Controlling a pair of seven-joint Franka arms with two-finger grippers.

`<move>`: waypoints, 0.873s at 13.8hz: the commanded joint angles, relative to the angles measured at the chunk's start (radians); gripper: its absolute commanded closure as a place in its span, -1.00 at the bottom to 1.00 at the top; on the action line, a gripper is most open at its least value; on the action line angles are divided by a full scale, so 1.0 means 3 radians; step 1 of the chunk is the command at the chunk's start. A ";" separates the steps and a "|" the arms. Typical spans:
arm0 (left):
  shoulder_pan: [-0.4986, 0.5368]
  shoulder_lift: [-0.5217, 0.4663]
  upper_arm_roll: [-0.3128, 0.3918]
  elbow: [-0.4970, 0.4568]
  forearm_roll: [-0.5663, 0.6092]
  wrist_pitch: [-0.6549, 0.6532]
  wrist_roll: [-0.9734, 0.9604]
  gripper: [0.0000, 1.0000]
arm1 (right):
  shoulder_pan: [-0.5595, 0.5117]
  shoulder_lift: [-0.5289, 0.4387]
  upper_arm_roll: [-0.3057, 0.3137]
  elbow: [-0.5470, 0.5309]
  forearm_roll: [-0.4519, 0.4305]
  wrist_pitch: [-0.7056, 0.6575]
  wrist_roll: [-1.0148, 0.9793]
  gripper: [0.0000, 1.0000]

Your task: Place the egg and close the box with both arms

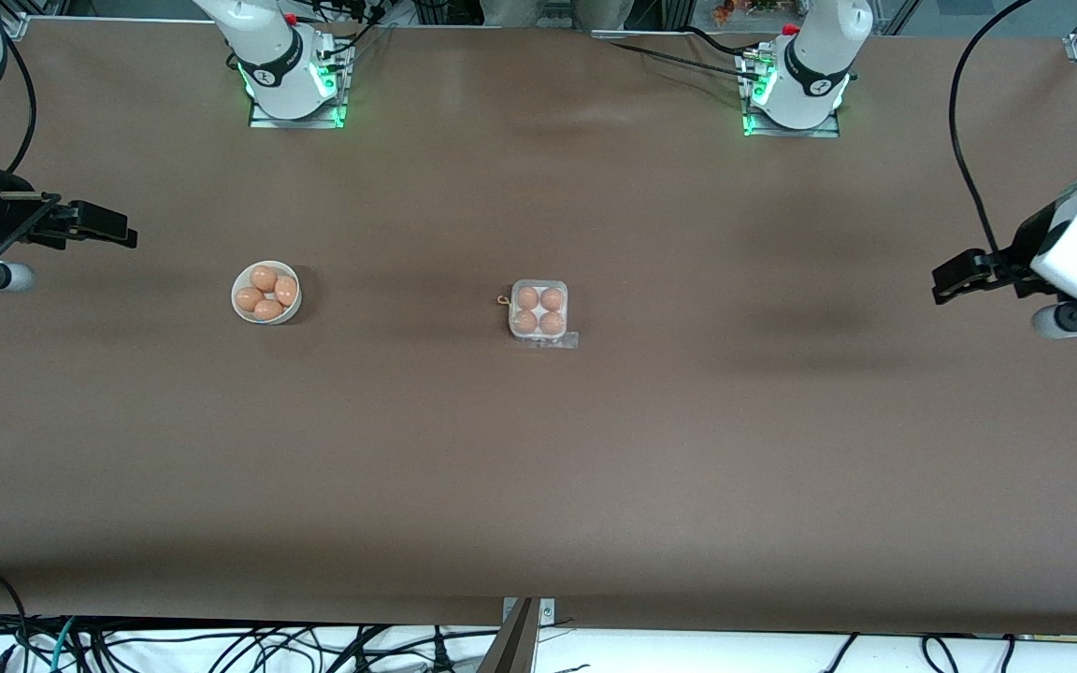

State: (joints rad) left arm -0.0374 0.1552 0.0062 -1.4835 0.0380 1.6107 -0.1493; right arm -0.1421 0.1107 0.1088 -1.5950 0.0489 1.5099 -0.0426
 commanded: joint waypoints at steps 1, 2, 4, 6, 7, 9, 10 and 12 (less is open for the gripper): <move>0.0094 -0.0119 -0.0031 -0.0127 0.0042 0.0025 0.0068 -1.00 | -0.0017 0.0020 0.0036 0.0086 -0.0025 -0.0068 0.0004 -1.00; 0.0140 -0.0119 -0.0031 -0.0132 -0.0019 0.0025 0.0068 -1.00 | -0.0017 0.0020 0.0031 0.0086 -0.0025 -0.0068 0.0004 -1.00; 0.0150 -0.0119 -0.0026 -0.0133 -0.0086 0.0025 0.0073 -1.00 | -0.0017 0.0010 0.0041 0.0091 -0.0025 -0.0068 0.0004 -1.00; 0.0145 -0.0113 -0.0031 -0.0138 -0.0096 0.0025 0.0068 -1.00 | -0.0017 0.0004 0.0046 0.0091 -0.0025 -0.0073 0.0004 -1.00; 0.0145 -0.0108 -0.0031 -0.0153 -0.0106 0.0025 0.0068 -1.00 | -0.0017 0.0009 0.0041 0.0091 -0.0030 -0.0068 -0.0001 -1.00; 0.0150 -0.0108 -0.0026 -0.0148 -0.0223 0.0025 0.0068 -1.00 | -0.0017 0.0009 0.0036 0.0091 -0.0030 -0.0068 -0.0006 -1.00; 0.0150 -0.0108 -0.0026 -0.0148 -0.0234 0.0025 0.0068 -1.00 | -0.0017 0.0009 0.0041 0.0091 -0.0035 -0.0068 -0.0001 -1.00; 0.0150 -0.0108 -0.0026 -0.0148 -0.0234 0.0025 0.0068 -1.00 | -0.0002 0.0004 0.0051 0.0091 -0.0030 -0.0073 -0.0001 -1.00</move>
State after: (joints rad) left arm -0.0032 0.1428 0.0043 -1.5057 -0.0131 1.6104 -0.1489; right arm -0.1417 0.1106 0.1143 -1.5903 0.0489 1.5099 -0.0426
